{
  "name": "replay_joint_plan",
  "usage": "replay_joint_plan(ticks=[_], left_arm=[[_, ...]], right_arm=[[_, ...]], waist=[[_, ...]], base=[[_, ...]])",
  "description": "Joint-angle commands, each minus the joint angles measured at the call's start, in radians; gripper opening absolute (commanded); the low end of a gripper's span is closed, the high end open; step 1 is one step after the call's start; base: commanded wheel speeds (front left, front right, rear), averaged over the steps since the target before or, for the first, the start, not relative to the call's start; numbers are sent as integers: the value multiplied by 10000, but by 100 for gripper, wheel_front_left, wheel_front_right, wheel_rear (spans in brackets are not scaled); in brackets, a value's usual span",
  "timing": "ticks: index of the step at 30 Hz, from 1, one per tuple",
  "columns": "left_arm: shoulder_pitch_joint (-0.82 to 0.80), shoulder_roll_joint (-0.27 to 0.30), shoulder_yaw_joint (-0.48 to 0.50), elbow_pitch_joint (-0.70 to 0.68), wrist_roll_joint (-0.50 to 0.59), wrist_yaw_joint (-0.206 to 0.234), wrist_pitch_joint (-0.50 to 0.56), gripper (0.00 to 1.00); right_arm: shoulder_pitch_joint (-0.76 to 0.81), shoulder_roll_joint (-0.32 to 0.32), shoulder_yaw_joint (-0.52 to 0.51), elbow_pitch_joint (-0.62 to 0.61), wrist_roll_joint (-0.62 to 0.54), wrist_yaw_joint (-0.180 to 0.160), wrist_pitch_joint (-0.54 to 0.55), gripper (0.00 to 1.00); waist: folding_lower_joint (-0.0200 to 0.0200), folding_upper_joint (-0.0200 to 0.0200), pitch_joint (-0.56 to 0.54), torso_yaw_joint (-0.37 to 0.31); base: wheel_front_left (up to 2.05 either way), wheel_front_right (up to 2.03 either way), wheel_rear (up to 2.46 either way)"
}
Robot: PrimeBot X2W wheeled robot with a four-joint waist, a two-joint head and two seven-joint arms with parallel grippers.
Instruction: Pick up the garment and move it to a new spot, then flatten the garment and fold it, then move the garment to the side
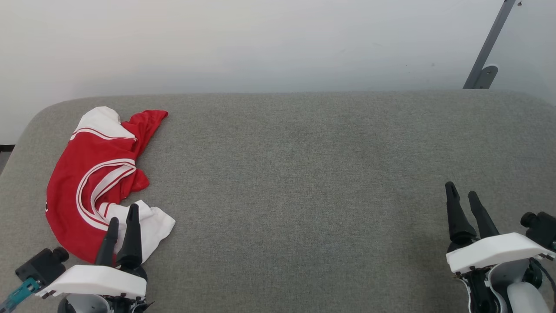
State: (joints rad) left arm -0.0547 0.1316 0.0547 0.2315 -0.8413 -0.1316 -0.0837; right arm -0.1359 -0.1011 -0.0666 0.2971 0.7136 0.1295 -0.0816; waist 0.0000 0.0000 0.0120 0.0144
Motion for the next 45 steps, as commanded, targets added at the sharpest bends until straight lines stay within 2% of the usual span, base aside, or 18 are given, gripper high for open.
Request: replay_joint_plan(ticks=[1,18,45], left_arm=[[-52,121,-12,-171,403,7,-105,100],[142,437,-208,-299,2378,9,-608,100],[68,801,-619,169,4215,13,-1229,100]], right_arm=[[-301,-13,10,-85,-451,14,-130,100],[-470,160,-282,-96,-3358,15,-526,100],[-694,310,-429,46,-5719,13,-993,100]], waist=[[0,0,-4,1],[0,0,-49,25],[0,0,62,125]], base=[[0,0,0],[0,0,0],[0,0,0]])
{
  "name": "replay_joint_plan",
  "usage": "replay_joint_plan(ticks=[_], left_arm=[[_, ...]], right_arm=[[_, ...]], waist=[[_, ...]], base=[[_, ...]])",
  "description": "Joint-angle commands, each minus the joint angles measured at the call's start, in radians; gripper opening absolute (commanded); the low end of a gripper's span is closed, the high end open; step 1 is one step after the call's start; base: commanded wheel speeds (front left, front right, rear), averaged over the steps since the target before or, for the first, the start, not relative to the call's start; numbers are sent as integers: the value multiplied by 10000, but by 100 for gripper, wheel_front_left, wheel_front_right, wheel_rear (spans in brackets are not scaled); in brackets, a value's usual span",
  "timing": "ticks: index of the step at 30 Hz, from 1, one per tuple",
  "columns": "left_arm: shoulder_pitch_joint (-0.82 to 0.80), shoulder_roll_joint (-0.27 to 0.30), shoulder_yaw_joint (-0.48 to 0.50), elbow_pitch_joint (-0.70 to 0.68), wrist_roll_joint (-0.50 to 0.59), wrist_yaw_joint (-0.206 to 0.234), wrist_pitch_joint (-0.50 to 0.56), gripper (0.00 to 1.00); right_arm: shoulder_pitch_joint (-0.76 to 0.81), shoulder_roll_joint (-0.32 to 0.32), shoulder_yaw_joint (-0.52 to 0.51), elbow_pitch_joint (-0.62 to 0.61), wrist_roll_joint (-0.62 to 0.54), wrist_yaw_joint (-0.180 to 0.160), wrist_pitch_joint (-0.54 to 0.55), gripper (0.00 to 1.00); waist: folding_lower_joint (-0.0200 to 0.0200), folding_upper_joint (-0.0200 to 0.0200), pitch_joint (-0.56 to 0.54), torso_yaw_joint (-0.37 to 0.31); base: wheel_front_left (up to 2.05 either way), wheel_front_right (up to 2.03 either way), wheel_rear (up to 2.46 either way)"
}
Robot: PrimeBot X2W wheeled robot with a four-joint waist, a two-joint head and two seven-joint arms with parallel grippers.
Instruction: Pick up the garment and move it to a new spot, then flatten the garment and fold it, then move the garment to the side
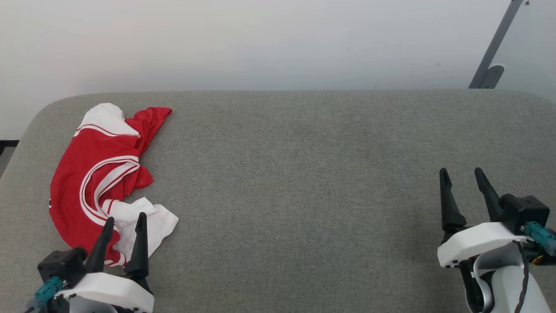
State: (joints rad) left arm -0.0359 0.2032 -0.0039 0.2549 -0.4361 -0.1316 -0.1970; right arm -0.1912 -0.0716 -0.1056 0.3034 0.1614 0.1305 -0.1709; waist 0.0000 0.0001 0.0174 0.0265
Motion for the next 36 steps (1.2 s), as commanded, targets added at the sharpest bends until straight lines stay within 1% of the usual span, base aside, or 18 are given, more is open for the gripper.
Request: replay_joint_plan(ticks=[1,8,12,15,16,17,21,29,33,36], left_arm=[[-126,95,-39,-67,201,13,-120,100],[-236,131,-95,-35,426,14,-276,100],[-307,198,-134,86,575,14,-352,100],[-283,146,79,130,709,15,-401,100],[-198,69,188,164,861,15,-437,100],[-198,69,188,164,861,15,-437,100],[-113,-41,355,221,1148,16,-524,100],[153,-470,663,243,1697,17,-652,100],[362,-652,808,200,1871,17,-699,100],[658,-841,1276,-17,1836,17,-697,100]], right_arm=[[-143,22,-54,-9,-245,3,-111,100],[-162,72,-147,91,-513,3,-269,100],[-107,107,-176,109,-794,3,-380,100],[-103,150,42,163,-989,4,-463,100],[-91,159,215,202,-1122,4,-540,100],[-91,159,215,202,-1122,4,-540,100],[-178,192,594,384,-1366,2,-641,100],[-415,209,1171,753,-1708,3,-837,100],[-522,213,1604,981,-1444,3,-907,100],[-885,207,2325,1163,-1136,1,-924,100]], waist=[[0,-1,18,8],[0,-1,107,128],[0,-1,161,405],[0,-1,173,732],[0,-1,170,1044],[0,-1,170,1044],[0,-1,212,1824],[0,-1,211,3832],[0,-1,92,4761],[0,-1,199,4907]], base=[[0,0,0],[0,0,0],[0,0,0],[0,0,0],[0,0,0],[0,0,0],[0,0,0],[0,0,0],[0,0,0],[0,0,0]])
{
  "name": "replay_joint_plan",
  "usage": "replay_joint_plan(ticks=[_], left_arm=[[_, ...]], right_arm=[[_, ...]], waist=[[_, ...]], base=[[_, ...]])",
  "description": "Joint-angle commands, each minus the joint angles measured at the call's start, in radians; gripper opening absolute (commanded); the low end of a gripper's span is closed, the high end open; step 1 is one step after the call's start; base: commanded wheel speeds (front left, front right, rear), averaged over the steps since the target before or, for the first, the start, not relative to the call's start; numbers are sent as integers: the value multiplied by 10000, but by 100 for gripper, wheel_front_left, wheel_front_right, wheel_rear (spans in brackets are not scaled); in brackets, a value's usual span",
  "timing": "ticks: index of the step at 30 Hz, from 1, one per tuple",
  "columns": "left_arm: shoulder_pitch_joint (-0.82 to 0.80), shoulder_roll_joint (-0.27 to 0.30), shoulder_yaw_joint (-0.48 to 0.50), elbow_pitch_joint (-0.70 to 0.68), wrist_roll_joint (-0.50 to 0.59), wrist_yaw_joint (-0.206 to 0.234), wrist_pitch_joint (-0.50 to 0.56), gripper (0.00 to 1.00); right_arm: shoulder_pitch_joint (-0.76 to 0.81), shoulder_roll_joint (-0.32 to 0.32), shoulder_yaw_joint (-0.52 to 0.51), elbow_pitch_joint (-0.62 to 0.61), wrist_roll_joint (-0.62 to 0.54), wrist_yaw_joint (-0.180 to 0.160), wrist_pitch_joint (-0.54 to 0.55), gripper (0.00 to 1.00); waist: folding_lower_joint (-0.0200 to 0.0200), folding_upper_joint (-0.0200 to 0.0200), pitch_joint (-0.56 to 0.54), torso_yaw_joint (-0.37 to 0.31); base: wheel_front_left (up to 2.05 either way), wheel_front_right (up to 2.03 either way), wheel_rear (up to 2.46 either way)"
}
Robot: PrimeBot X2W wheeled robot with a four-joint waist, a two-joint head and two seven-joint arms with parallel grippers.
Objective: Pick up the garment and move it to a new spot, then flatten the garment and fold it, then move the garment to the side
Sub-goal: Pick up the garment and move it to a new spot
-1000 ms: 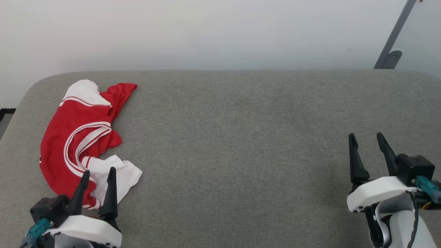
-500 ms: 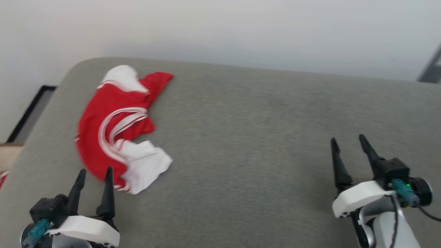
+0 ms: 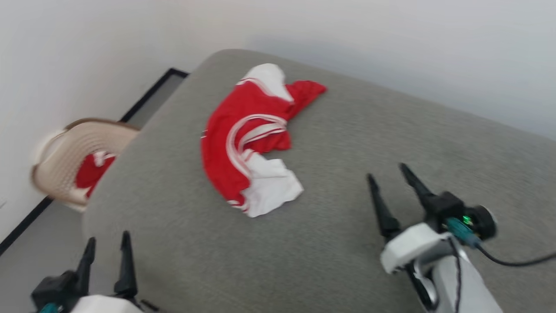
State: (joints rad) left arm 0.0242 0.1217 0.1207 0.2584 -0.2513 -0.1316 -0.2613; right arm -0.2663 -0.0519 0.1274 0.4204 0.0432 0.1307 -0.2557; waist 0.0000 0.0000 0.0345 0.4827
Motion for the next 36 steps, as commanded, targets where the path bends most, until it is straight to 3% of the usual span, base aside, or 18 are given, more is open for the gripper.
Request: replay_joint_plan(ticks=[1,9,14,21,25,26,31,36], left_arm=[[158,-105,175,-145,-10,17,-55,100],[638,-476,695,-644,55,19,-54,100],[218,-202,-87,-451,118,17,-55,100],[-1547,1212,-1843,32,-447,17,-54,100],[-2986,2614,-3199,949,-1168,19,56,100],[-2986,2614,-3199,949,-1168,19,56,100],[-4822,4401,-4757,1958,-2691,20,683,100],[-6193,5774,-6462,2545,-4332,19,1529,100]], right_arm=[[-256,7,216,70,148,1,-82,100],[-984,-9,1269,822,639,-1,-89,100],[-800,-9,885,886,634,-1,-99,100],[-591,-21,396,448,283,-1,-102,100],[-801,3,364,204,128,-1,-105,100],[-801,3,364,204,128,-1,-105,100],[-1119,-5,363,-162,255,-1,-104,100],[-1169,8,333,-527,482,-1,-105,100]], waist=[[0,0,58,372],[0,0,187,446],[0,0,145,288],[0,0,993,-1091],[0,0,1778,-2071],[0,0,1778,-2071],[0,0,2654,-3233],[0,0,3140,-4082]], base=[[0,0,0],[0,0,0],[0,0,0],[0,0,0],[0,0,0],[0,0,0],[0,0,0],[0,0,0]])
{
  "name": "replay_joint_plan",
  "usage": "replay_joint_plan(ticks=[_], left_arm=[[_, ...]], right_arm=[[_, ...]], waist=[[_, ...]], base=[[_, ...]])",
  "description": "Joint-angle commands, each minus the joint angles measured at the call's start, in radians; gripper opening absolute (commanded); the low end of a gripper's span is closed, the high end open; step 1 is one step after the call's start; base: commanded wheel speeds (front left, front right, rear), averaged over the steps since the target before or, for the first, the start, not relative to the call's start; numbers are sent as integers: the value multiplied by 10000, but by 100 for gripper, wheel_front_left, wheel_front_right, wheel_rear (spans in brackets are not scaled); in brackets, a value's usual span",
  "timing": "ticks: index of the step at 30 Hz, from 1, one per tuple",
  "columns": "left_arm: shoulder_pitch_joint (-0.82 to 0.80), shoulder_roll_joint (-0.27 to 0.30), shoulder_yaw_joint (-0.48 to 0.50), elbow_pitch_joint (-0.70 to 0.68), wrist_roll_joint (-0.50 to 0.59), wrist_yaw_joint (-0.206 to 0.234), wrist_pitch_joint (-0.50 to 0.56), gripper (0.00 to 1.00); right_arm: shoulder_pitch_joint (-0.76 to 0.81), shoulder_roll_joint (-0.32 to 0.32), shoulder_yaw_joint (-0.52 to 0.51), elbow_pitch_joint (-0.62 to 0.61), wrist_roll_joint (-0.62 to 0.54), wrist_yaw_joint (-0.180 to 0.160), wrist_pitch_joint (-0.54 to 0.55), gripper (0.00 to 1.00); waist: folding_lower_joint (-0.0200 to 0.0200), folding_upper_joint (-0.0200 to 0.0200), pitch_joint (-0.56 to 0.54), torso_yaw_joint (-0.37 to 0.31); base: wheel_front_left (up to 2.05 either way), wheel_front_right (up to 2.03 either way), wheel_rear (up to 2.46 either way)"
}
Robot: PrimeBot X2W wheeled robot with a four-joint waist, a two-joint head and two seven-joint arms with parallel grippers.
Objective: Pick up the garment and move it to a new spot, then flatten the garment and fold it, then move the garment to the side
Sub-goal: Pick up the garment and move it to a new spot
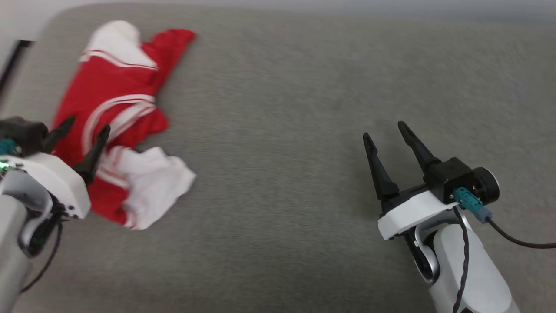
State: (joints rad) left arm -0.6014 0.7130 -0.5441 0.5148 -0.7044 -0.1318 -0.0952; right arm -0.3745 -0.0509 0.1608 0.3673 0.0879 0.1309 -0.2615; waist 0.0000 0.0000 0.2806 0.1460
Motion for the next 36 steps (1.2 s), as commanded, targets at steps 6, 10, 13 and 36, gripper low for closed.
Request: replay_joint_plan(ticks=[6,10,13,36], left_arm=[[-1075,1370,-1607,331,-2214,21,1538,100],[-1662,2016,-2337,975,-2929,21,1944,100],[-2027,2200,-2659,1577,-3442,21,2135,100],[-4488,1780,-4778,2506,-2933,22,-880,0]], right_arm=[[-283,-2,52,-384,217,-3,-49,100],[-444,-3,100,-594,328,-3,-48,100],[-531,0,143,-741,420,-3,-48,100],[-21,-6,323,-678,1028,-3,-48,100]], waist=[[0,0,1237,-1502],[0,0,1650,-1948],[0,0,1956,-2247],[0,0,834,-2686]], base=[[0,0,0],[0,0,0],[0,0,0],[0,0,0]])
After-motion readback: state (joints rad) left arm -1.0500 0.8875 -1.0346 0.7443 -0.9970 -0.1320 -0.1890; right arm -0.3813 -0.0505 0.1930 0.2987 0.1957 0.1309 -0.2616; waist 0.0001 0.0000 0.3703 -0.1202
